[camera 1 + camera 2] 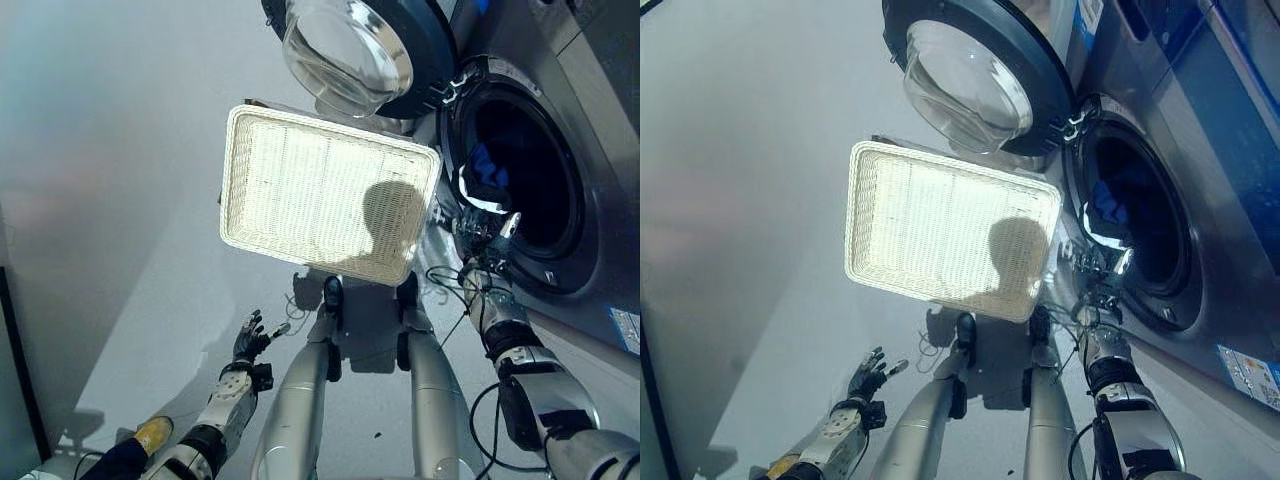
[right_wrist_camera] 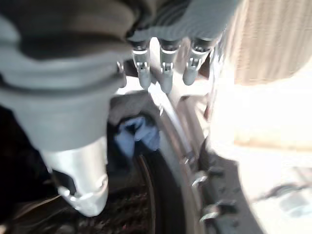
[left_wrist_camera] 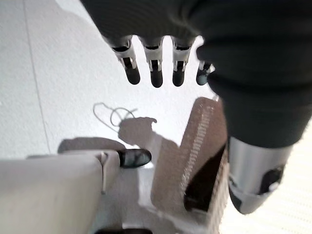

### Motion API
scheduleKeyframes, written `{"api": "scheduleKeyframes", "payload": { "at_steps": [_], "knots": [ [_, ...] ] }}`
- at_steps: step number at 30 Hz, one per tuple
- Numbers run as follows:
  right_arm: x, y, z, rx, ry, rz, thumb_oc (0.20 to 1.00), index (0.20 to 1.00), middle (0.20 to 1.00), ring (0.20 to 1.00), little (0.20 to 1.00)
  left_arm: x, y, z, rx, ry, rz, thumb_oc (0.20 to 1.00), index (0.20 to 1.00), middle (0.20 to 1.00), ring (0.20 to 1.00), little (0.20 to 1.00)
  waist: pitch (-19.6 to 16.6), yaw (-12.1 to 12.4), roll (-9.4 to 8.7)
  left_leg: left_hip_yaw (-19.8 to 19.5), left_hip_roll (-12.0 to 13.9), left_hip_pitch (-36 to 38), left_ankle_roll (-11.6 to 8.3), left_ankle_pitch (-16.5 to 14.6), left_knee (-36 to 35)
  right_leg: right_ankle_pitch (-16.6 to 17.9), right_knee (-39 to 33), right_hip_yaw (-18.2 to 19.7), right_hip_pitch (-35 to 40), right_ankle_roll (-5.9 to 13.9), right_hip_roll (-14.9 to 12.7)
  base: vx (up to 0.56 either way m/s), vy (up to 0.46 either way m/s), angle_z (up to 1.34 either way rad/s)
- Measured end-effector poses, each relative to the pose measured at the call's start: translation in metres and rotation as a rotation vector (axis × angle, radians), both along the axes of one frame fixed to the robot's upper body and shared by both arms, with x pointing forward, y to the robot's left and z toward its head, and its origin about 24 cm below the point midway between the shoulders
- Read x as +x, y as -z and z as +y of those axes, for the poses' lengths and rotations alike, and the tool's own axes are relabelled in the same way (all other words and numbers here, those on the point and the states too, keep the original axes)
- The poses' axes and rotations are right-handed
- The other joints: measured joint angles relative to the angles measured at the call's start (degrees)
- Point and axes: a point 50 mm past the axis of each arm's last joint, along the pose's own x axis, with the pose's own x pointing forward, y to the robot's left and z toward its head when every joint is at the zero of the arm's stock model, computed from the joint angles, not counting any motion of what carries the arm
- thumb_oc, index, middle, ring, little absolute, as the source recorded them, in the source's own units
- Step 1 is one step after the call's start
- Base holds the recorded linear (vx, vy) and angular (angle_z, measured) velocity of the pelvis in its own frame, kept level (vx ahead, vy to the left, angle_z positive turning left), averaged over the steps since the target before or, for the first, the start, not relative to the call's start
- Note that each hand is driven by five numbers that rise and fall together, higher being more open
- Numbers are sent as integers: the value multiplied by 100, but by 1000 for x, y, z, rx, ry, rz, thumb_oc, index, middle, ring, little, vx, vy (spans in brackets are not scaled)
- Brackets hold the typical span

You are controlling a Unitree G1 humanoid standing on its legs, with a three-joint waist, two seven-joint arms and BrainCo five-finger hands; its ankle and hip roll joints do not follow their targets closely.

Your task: Put the clothes into the washing machine.

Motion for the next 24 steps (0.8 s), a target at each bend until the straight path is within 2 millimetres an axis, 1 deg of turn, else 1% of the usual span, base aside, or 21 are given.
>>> {"api": "scheduleKeyframes", "payload": {
  "at_steps": [1, 3, 4, 5, 6, 7, 8, 10, 11, 12, 13, 14, 15, 16, 17, 18, 19, 20, 21, 22, 24],
  "knots": [
    [-3, 7, 1, -44, -18, 31, 1000, 1000, 1000, 1000, 1000, 0, 0, 0, -10, 11, -2, 1000, 1000, 1000, 1000, 1000, 1, -5, -2, 0, 2, 47, 1, 2, -15, 7, -21, -1, 49, 0, 3, -86, 93, -2],
    [-21, 39, 3, -242, -96, 182, 1000, 1000, 1000, 1000, 1000, -1, 1, -1, -49, 33, -6, 1000, 1000, 1000, 1000, 1000, 5, -13, -9, 0, 7, 317, 4, 0, -89, 26, -147, -2, 337, 24, 14, -86, 63, -3],
    [-26, 47, 4, -321, -131, 230, 1000, 1000, 1000, 1000, 1000, -2, 2, 0, -53, 39, -4, 1000, 1000, 1000, 1000, 1000, 6, -10, -10, 1, 9, 414, 5, 0, -120, 44, -201, -1, 447, 24, 18, -87, 48, -3],
    [-37, 62, 4, -425, -180, 306, 1000, 1000, 1000, 1000, 1000, -3, 3, 1, -57, 47, 1, 1000, 1000, 1000, 1000, 1000, 6, -16, -14, 1, 7, 592, 11, 2, -172, 57, -285, 3, 631, 46, 18, -46, 43, -4],
    [-44, 71, 3, -513, -219, 363, 1000, 1000, 1000, 1000, 1000, -3, 4, 2, -65, 44, 11, 1000, 1000, 1000, 1000, 1000, 13, -28, -25, 15, 7, 703, 15, 1, -209, 76, -359, 12, 756, 58, 19, -59, 69, -5],
    [-56, 85, 3, -622, -278, 442, 1000, 1000, 1000, 1000, 1000, -5, 7, 6, -79, 22, 25, 1000, 1000, 1000, 1000, 1000, 5, -33, -62, 16, 6, 921, 14, -2, -288, 98, -465, 14, 984, 74, 20, -46, 41, -11],
    [-67, 96, 3, -706, -320, 501, 1000, 1000, 1000, 1000, 1000, -8, 8, 13, -79, 5, 33, 1000, 1000, 1000, 1000, 1000, -17, -39, -137, 35, 4, 1055, 14, -5, -349, 100, -545, 49, 1091, 88, 13, -48, 42, -13],
    [-74, 104, 2, -879, -396, 565, 1000, 1000, 1000, 1000, 1000, -11, 11, 20, -86, -6, 51, 1000, 1000, 1000, 1000, 1000, -22, -34, -221, 54, 6, 1224, 20, 3, -423, 135, -651, 75, 1270, 108, 27, -13, 12, -13],
    [-87, 115, -2, -1005, -455, 632, 1000, 1000, 1000, 1000, 1000, -15, 16, 25, -92, -15, 77, 1000, 1000, 1000, 1000, 1000, -18, -58, -304, 64, 25, 1415, 31, 10, -495, 188, -771, 96, 1478, 134, 27, 25, -13, -8],
    [-95, 121, -3, -1053, -491, 671, 1000, 1000, 1000, 1000, 1000, -19, 19, 27, -95, -15, 95, 1000, 1000, 1000, 1000, 1000, -27, -55, -352, 72, 30, 1560, 38, 17, -566, 213, -855, 92, 1620, 157, 29, 48, -45, -5],
    [-111, 133, -5, -1113, -548, 730, 1000, 1000, 1000, 1000, 1000, -28, 25, 30, -99, -18, 126, 1000, 1000, 1000, 1000, 1000, -68, -51, -435, 82, 44, 1811, 41, 17, -689, 223, -999, 92, 1877, 166, 25, 94, -66, -7],
    [-124, 143, -4, -1190, -625, 767, 1000, 1000, 1000, 1000, 1000, -36, 29, 34, -116, -33, 141, 1000, 1000, 1000, 1000, 1000, -143, -25, -525, 101, 59, 2038, 45, 22, -827, 235, -1146, 85, 2107, 162, 21, 106, -72, -7],
    [-140, 154, -2, -1289, -731, 811, 1000, 1000, 1000, 1000, 1000, -46, 35, 40, -117, -46, 171, 1000, 1000, 1000, 1000, 1000, -302, -14, -633, 106, 75, 2179, 44, 20, -912, 253, -1278, 61, 2267, 145, 25, 105, -57, -3],
    [-147, 158, 0, -1357, -797, 822, 1000, 1000, 1000, 1000, 1000, -52, 38, 43, -117, -56, 192, 1000, 1000, 1000, 1000, 1000, -386, -11, -687, 103, 82, 2279, 41, 21, -974, 282, -1365, 22, 2378, 163, 27, 123, -86, 5],
    [-164, 168, 2, -1454, -915, 847, 1000, 1000, 1000, 1000, 1000, -63, 44, 48, -109, -64, 231, 1000, 1000, 1000, 1000, 1000, -592, -9, -793, 93, 93, 2394, 32, 15, -1054, 290, -1482, -25, 2530, 154, 29, 116, -81, 10],
    [-170, 172, 4, -1500, -963, 853, 1000, 1000, 1000, 1000, 1000, -68, 46, 50, -106, -64, 249, 1000, 1000, 1000, 1000, 1000, -713, -4, -831, 75, 102, 2429, 30, 13, -1094, 293, -1532, -50, 2581, 151, 32, 146, -117, 14],
    [-181, 178, 8, -1622, -1075, 850, 1000, 1000, 1000, 1000, 1000, -76, 51, 52, -86, -60, 298, 1000, 1000, 1000, 1000, 1000, -859, 4, -892, 17, 101, 2644, 24, 12, -1209, 308, -1701, -97, 2838, 143, 52, 110, -73, 12],
    [-186, 180, 10, -1649, -1111, 848, 1000, 1000, 1000, 1000, 1000, -81, 54, 53, -81, -57, 321, 1000, 1000, 1000, 1000, 1000, -960, 2, -905, 10, 102, 2733, 13, 2, -1243, 307, -1771, -112, 2951, 140, 53, 155, -71, 11],
    [-189, 182, 14, -1702, -1155, 832, 1000, 1000, 1000, 1000, 1000, -88, 57, 53, -43, -13, 355, 1000, 1000, 1000, 1000, 1000, -1195, 5, -922, 9, 112, 2840, 4, -22, -1297, 303, -1868, -136, 3077, 136, 60, 141, -27, 7],
    [-193, 184, 16, -1719, -1177, 827, 1000, 1000, 1000, 1000, 1000, -93, 60, 52, -22, 20, 386, 1000, 1000, 1000, 1000, 1000, -1333, 2, -918, 5, 112, 2946, 4, -20, -1342, 303, -1946, -153, 3201, 136, 87, 125, -14, 3],
    [-193, 185, 19, -1734, -1182, 822, 1000, 1000, 1000, 1000, 1000, -101, 65, 48, 12, 88, 434, 1000, 1000, 1000, 1000, 1000, -1590, -5, -896, 13, 123, 3144, 2, -39, -1405, 300, -2043, -149, 3408, 133, 104, 120, -4, -2]
  ]
}}
